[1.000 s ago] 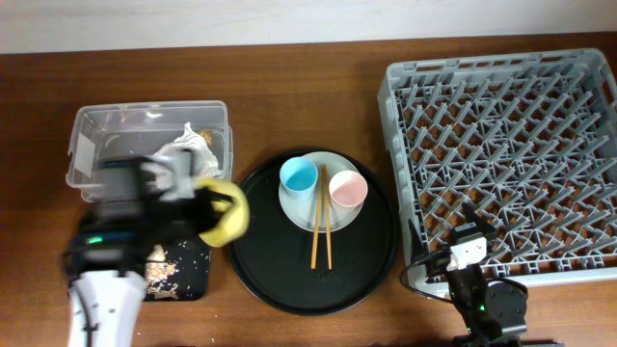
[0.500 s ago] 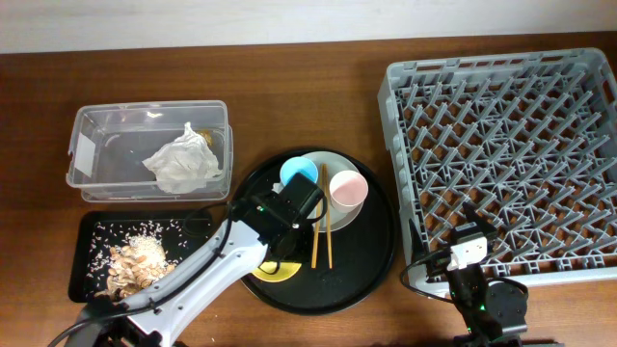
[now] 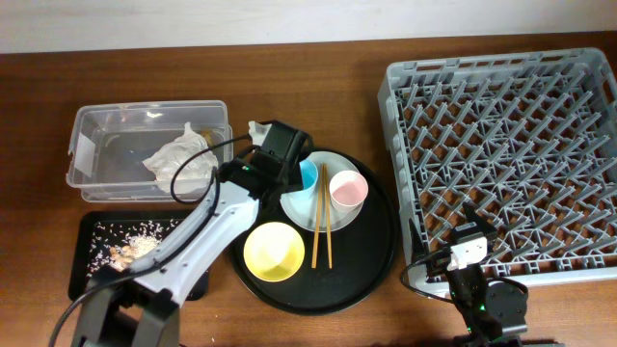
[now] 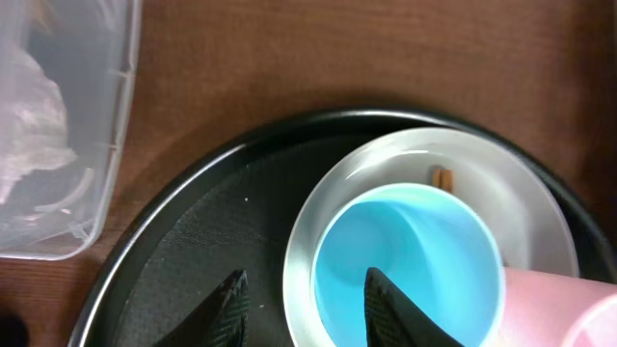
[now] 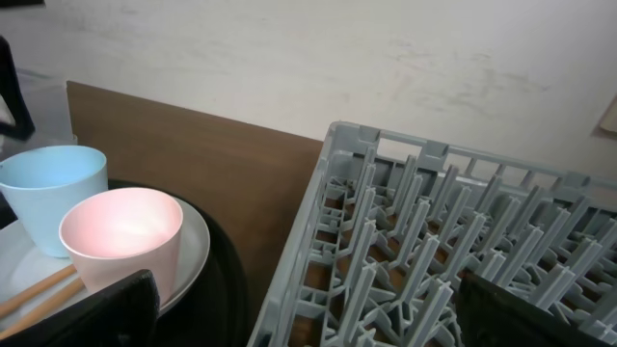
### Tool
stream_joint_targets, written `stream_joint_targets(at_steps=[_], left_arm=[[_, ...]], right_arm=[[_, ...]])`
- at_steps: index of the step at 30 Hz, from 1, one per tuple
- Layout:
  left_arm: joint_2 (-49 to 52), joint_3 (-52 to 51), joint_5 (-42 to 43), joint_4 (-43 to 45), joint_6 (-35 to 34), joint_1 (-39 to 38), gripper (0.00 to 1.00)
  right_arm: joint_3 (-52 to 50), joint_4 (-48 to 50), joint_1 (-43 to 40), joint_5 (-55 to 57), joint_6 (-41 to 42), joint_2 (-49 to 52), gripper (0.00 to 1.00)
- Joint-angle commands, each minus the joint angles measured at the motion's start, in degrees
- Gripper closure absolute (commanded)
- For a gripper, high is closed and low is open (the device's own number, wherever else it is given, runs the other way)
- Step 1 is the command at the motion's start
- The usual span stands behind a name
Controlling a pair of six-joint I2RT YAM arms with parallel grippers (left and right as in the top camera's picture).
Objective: Sort waste into correct bins and load items into the dishwasher rack
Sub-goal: 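Place the empty yellow bowl back on the round tray with left gripper, then lift the blue cup with the left gripper and pass it to the right gripper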
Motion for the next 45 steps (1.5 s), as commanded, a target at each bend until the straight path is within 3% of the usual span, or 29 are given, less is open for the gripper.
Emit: stream_joint_targets(at_steps=[1, 6, 11, 14, 16, 17, 18, 20, 22, 24, 26, 27, 29, 31, 34, 37, 41, 44, 45], left_arm=[[3.5, 0.6, 2.0, 0.1, 0.0, 0.0, 0.62], [5.0, 0.4, 3.5, 0.0, 0.0, 0.0, 0.66], [6.3, 0.4, 3.5, 0.3, 0.0, 0.0, 0.81], [6.0, 1.1, 4.4, 0.3, 0.0, 0.0, 0.99], [2.3, 4.4, 4.9, -1.2, 0.4, 0.0, 1.0], [-0.9, 6.6, 6.1, -2.0, 1.9, 0.0, 1.0], [-4.5, 9.4, 8.1, -3.7, 3.1, 0.0, 1.0], [-9.4, 13.6, 13.4, -7.5, 4.0, 1.0, 1.0], [-14.9, 14.9, 31.4, -8.6, 5.5, 7.5, 1.0], [-16.2, 14.9, 58.0, -7.9, 8.5, 16.4, 1.0], [-15.9, 14.9, 74.2, -7.9, 11.6, 21.5, 1.0], [-15.9, 14.9, 77.8, -7.9, 12.6, 21.9, 1.0], [-15.9, 14.9, 82.4, -6.0, 13.7, 20.5, 1.0], [-15.9, 14.9, 83.9, -3.7, 13.7, 17.7, 1.0], [-15.9, 14.9, 83.9, -1.2, 13.7, 12.0, 1.0], [-15.9, 14.9, 83.7, 1.5, 13.7, 8.2, 1.0], [-15.9, 14.9, 87.1, 1.4, 13.7, 6.7, 1.0], [-15.9, 14.9, 88.8, 1.4, 13.7, 6.6, 1.0], [-15.9, 14.9, 88.8, 1.4, 13.7, 6.6, 1.0]], right_arm=[[-0.3, -0.3, -0.4, 0.0, 0.5, -0.2, 0.01], [-0.3, -0.3, -0.4, 0.0, 0.5, -0.2, 0.01], [-0.3, -0.3, -0.4, 0.0, 0.5, -0.2, 0.01], [-0.3, -0.3, -0.4, 0.0, 0.5, -0.2, 0.01], [-0.3, -0.3, -0.4, -0.1, 0.5, -0.2, 0.01], [-0.3, 0.4, -0.4, -0.4, 1.8, -0.2, 0.01], [-0.2, 1.7, -0.4, -0.4, 8.7, -0.2, 0.01], [1.6, 4.8, -0.4, -3.9, 20.3, -0.2, 0.01], [7.4, 4.8, -0.4, -9.1, 25.5, -0.2, 0.01], [17.0, 1.3, -0.4, -15.2, 27.8, 0.0, 0.01], [28.3, -7.6, -0.4, -21.6, 29.7, 4.2, 0.01], [35.6, -14.0, -0.4, -27.9, 29.7, 9.6, 0.01], [47.9, -25.1, -0.4, -40.8, 29.7, 23.0, 0.01], [54.5, -24.9, -0.4, -54.0, 29.7, 33.1, 0.01], [55.8, -24.3, -0.4, -63.7, 29.7, 40.2, 0.01], [55.8, -23.8, -0.4, -65.9, 28.6, 43.8, 0.01], [55.8, -14.6, -0.4, -62.3, 22.9, 45.7, 0.0], [55.7, -15.1, -0.4, -62.5, 22.9, 48.7, 0.0], [55.7, -14.1, -0.4, -63.0, 22.9, 49.7, 0.05]])
